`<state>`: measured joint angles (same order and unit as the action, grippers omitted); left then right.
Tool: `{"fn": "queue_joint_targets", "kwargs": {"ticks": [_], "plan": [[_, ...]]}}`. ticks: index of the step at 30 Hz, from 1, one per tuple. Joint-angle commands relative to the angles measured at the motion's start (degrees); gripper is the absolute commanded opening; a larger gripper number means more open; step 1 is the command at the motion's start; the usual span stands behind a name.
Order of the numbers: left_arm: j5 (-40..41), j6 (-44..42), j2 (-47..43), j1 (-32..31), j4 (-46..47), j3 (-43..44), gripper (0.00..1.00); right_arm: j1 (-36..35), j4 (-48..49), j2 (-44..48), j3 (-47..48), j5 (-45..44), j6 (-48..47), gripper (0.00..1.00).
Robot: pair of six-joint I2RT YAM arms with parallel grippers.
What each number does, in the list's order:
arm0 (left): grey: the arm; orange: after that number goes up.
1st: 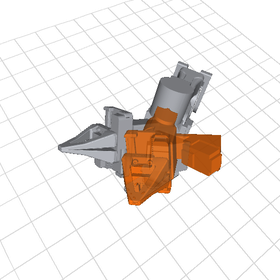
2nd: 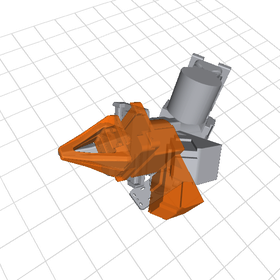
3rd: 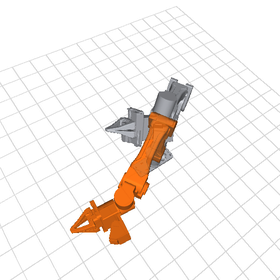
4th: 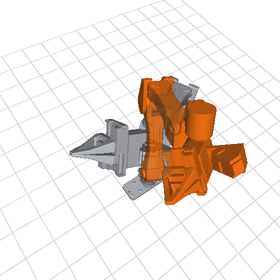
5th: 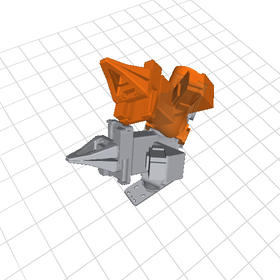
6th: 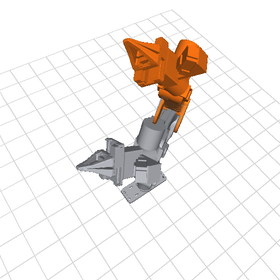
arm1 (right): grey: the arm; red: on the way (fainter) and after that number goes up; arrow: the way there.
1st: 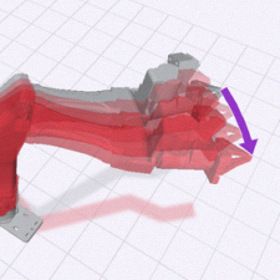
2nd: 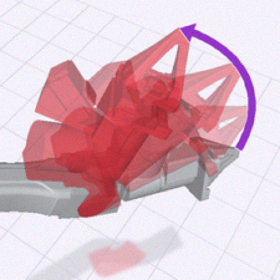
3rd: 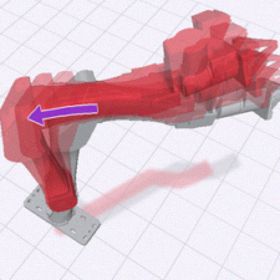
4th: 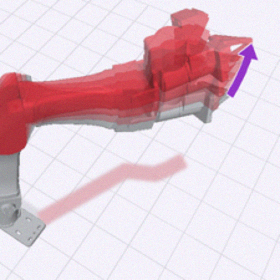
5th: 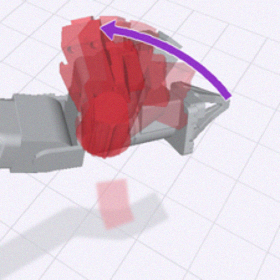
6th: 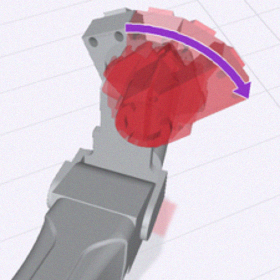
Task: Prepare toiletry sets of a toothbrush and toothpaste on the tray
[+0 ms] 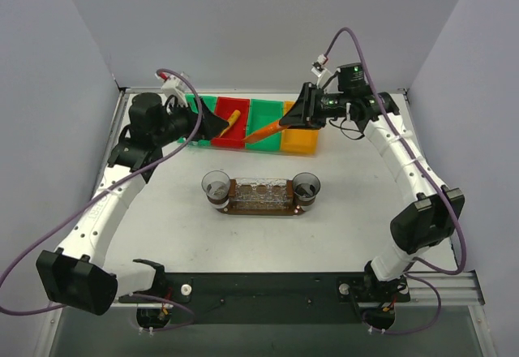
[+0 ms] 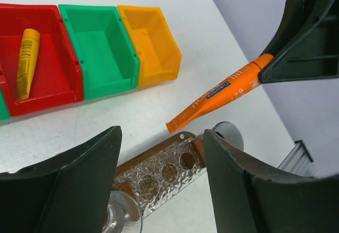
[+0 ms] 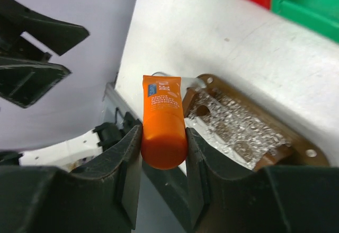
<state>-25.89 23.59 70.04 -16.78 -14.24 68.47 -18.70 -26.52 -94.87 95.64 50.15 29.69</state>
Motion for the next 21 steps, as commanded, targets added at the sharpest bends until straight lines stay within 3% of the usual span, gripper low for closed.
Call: {"fn": "queue_joint_targets", "kwargs": {"ticks": [1, 4, 9, 13, 21], "plan": [[2.7, 13.5, 1.9, 3.0, -0.9, 8.7, 0.73, -0.4, 3.8, 5.3, 1.3, -10.0, -4.5, 0.0], [1.6, 23.7, 5.3, 6.7, -5.1, 9.8, 0.73, -2.5, 5.3, 7.2, 2.0, -19.5, -6.8, 0.0], [-4.9, 37.1, 6.0, 7.6, 2.4, 5.0, 0.74, -6.3, 10.4, 10.9, -0.4, -31.2, -10.3, 0.0], [-5.6, 42.8, 5.9, 7.5, 8.9, 2.6, 0.77, -10.3, 16.0, 13.2, -3.3, -36.3, -11.2, 0.0], [-3.3, 50.2, 7.9, 3.6, 10.7, 1.6, 0.78, -18.2, 19.3, 14.5, -4.8, -43.9, -15.5, 0.0]]}}
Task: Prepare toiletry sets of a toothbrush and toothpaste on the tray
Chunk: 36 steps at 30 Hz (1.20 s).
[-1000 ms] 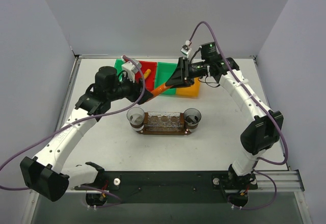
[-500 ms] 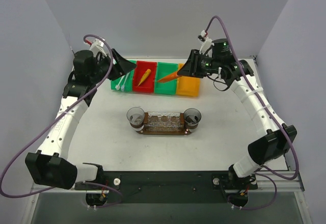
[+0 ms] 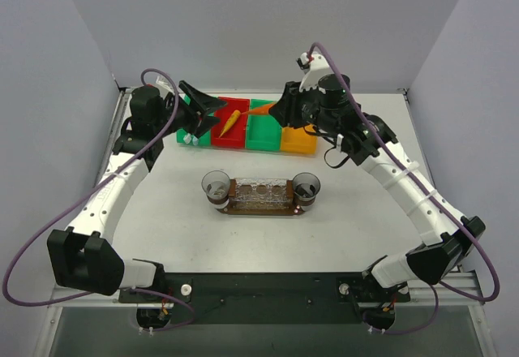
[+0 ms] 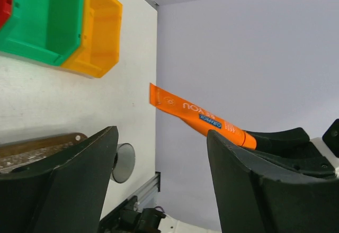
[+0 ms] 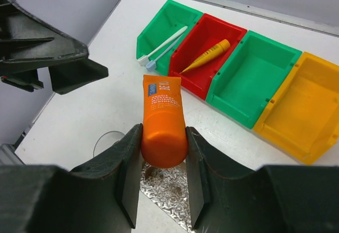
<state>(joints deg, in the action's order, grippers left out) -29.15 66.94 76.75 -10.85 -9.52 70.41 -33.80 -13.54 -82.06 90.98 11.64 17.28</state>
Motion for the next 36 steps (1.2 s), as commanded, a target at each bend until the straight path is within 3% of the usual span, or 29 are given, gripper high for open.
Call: {"fn": "queue_joint_targets", "kwargs": {"ticks": [1, 12, 18, 22, 36], "plan": [[0.1, 8.1, 2.4, -3.2, 6.5, -0.9, 0.79, -3.7, 6.6, 1.6, -0.2, -5.7, -3.6, 0.0], [0.4, 14.6, 5.6, -7.7, 8.7, -2.5, 0.82, -10.1, 7.7, 1.0, 0.2, -7.8, -6.7, 0.0], [1.3, 18.0, 4.0, -7.6, 12.4, -5.5, 0.76, -13.3, 7.1, 1.1, -0.2, -9.2, -9.9, 0.0], [0.6, 20.5, 3.8, -7.6, 15.3, -7.0, 0.55, -15.5, 6.9, 0.9, -1.2, -10.8, -13.1, 0.0], [-0.1, 23.0, 2.4, -5.8, 17.0, -9.9, 0.1, -21.2, 4.2, 0.9, -4.1, -16.9, -20.9, 0.0]]}}
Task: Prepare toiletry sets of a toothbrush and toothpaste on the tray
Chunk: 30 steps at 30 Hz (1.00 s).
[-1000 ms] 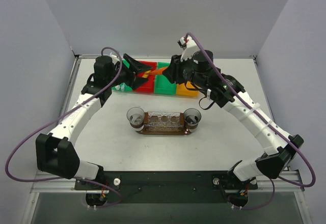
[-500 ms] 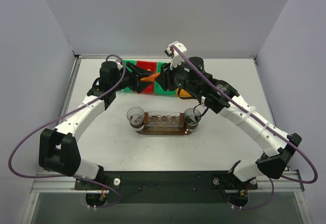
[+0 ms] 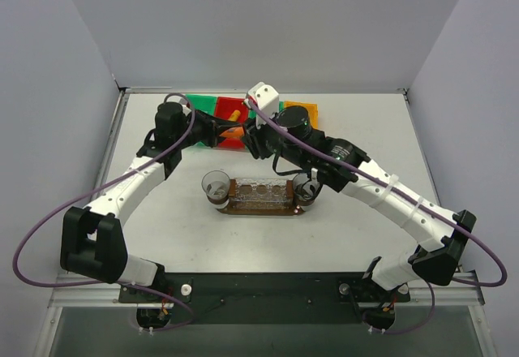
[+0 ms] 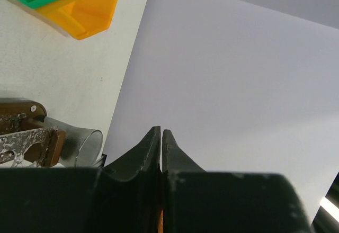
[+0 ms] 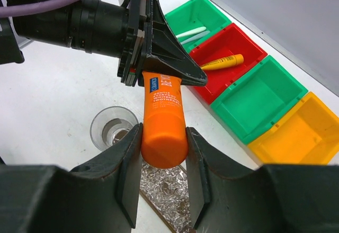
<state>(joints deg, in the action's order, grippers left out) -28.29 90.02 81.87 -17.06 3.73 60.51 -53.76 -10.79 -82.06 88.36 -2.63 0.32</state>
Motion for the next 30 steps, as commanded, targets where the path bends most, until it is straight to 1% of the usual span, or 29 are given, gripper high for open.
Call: {"fn": "queue_joint_targets", "kwargs": {"ticks": [1, 2, 3, 5, 6, 8, 9, 10, 11, 13, 14, 16, 17, 18, 20, 21, 22, 23, 24, 25, 26, 27, 28, 29, 30], "plan": [[-1.0, -0.1, -2.7, 0.4, 3.9, 0.0, 0.06, -1.8, 1.3, 1.0, -1.9, -2.8, -4.4, 0.0], [-1.0, -0.3, -2.8, 0.7, 4.0, 0.0, 0.02, -1.9, 1.1, 1.0, -2.3, -3.7, -4.6, 0.0], [-1.0, -0.6, -2.7, 0.8, 4.0, 0.1, 0.0, -2.1, 0.6, 1.0, -2.6, -4.0, -4.9, 0.0], [-0.9, -1.3, -2.7, 1.1, 4.4, 0.2, 0.0, -2.2, 0.1, 1.1, -3.5, -4.5, -5.1, 0.01], [-0.8, -2.2, -2.6, 1.2, 4.6, 0.3, 0.0, -2.2, -0.6, 1.2, -3.7, -4.7, -5.2, 0.06], [-0.5, -3.4, -2.2, 1.6, 4.6, 0.9, 0.0, -2.2, -1.3, 1.4, -4.6, -5.1, -5.2, 0.14], [-0.5, -4.6, -2.0, 1.8, 5.1, 1.2, 0.0, -2.3, -2.1, 1.6, -4.9, -5.6, -5.2, 0.23], [-0.4, -5.4, -1.6, 1.9, 5.5, 1.9, 0.0, -2.3, -2.5, 2.1, -5.6, -5.8, -5.0, 0.28], [-0.6, -7.6, -1.4, 2.1, 5.8, 2.4, 0.0, -2.1, -2.8, 2.4, -6.1, -6.2, -4.7, 0.38], [-1.4, -9.7, 0.0, 2.2, 7.3, 4.3, 0.0, -2.0, -2.9, 3.9, -7.0, -6.5, -3.7, 0.49], [-2.5, -12.0, 0.4, 2.2, 8.5, 5.1, 0.0, -1.7, -3.2, 4.3, -7.0, -6.3, -3.2, 0.55], [-3.6, -14.5, 1.7, 2.2, 8.8, 7.8, 0.0, -1.0, -3.5, 5.8, -7.1, -4.9, -1.8, 0.59], [-3.9, -17.3, 1.9, 2.2, 8.4, 8.5, 0.0, -0.5, -3.9, 6.4, -7.0, -4.1, -0.4, 0.62], [-4.0, -18.6, 2.0, 2.1, 8.0, 9.1, 0.0, 0.8, -4.1, 6.8, -7.0, -2.8, 1.2, 0.63], [-4.1, -21.8, 2.1, 2.0, 7.9, 10.3, 0.0, 2.9, -4.4, 8.1, -6.7, 2.1, 4.9, 0.65], [-4.3, -22.9, 2.1, 2.0, 7.8, 10.8, 0.0, 6.1, -4.4, 8.3, -6.6, 5.6, 6.5, 0.65], [-4.5, -23.8, 2.1, 2.1, 7.8, 11.0, 0.0, 7.9, -4.4, 8.5, -6.4, 12.8, 8.6, 0.65], [-4.8, -25.8, 2.0, 1.9, 8.3, 11.3, 0.0, 9.5, -4.3, 8.2, -6.1, 16.2, 10.4, 0.66], [-5.1, -26.6, 2.0, 1.9, 8.7, 11.5, 0.0, 12.9, -4.4, 7.3, -5.0, 19.6, 13.4, 0.66], [-6.4, -27.2, 2.1, 1.6, 9.7, 11.5, 0.0, 14.0, -4.4, 6.4, -4.2, 26.6, 14.5, 0.66], [-7.1, -28.1, 2.1, 1.4, 12.1, 11.6, 0.0, 15.3, -4.9, 5.4, -3.1, 29.5, 15.4, 0.66], [-7.8, -28.5, 2.1, 1.2, 13.3, 11.6, 0.0, 16.5, -4.9, 4.5, -1.2, 33.1, 18.3, 0.66], [-8.6, -29.0, 1.8, 0.6, 14.3, 11.6, 0.0, 18.9, -4.9, 2.1, -0.4, 36.4, 20.1, 0.66], [-8.7, -30.3, 1.6, 0.4, 15.6, 11.7, 0.0, 20.0, -4.1, 1.0, 0.2, 43.1, 22.3, 0.66], [-8.9, -30.9, 1.3, 0.1, 16.1, 11.7, 0.0, 21.0, -3.3, -1.3, 1.2, 46.3, 25.3, 0.66]]}}
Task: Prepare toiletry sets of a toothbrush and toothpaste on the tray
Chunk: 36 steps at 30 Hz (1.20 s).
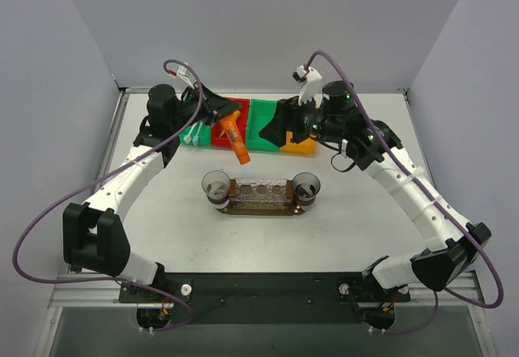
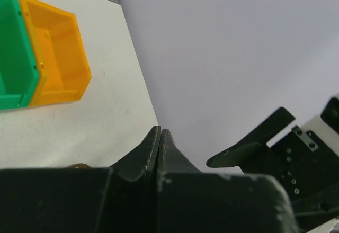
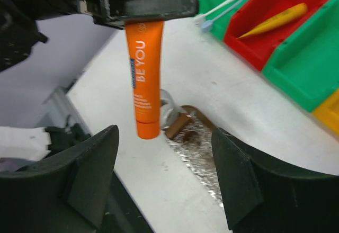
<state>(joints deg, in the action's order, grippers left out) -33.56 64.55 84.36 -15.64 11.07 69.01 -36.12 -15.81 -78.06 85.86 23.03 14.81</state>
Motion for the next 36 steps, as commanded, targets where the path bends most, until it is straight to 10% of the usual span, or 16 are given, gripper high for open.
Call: {"fn": "queue_joint_targets", "kwargs": {"ticks": [1, 15, 29, 36], "plan": [[-4.1, -5.8, -1.3, -1.6, 9.3, 3.2, 0.0, 4.5, 2.4, -6.3, 4.0, 23.3, 11.8, 0.65], [-9.0, -1.7, 1.4, -5.9, 24.0, 5.3, 0.0, 5.4, 14.1, -14.0, 5.1, 36.9, 20.3, 0.61], [-9.6, -4.0, 3.4, -6.6, 20.6, 9.2, 0.0, 5.7, 19.2, -14.6, 5.2, 38.0, 23.3, 0.07], [-5.7, -10.4, 2.3, -5.8, 11.5, 13.8, 0.82, 6.8, 18.6, -12.0, 2.8, 35.9, 23.4, 0.04]]}}
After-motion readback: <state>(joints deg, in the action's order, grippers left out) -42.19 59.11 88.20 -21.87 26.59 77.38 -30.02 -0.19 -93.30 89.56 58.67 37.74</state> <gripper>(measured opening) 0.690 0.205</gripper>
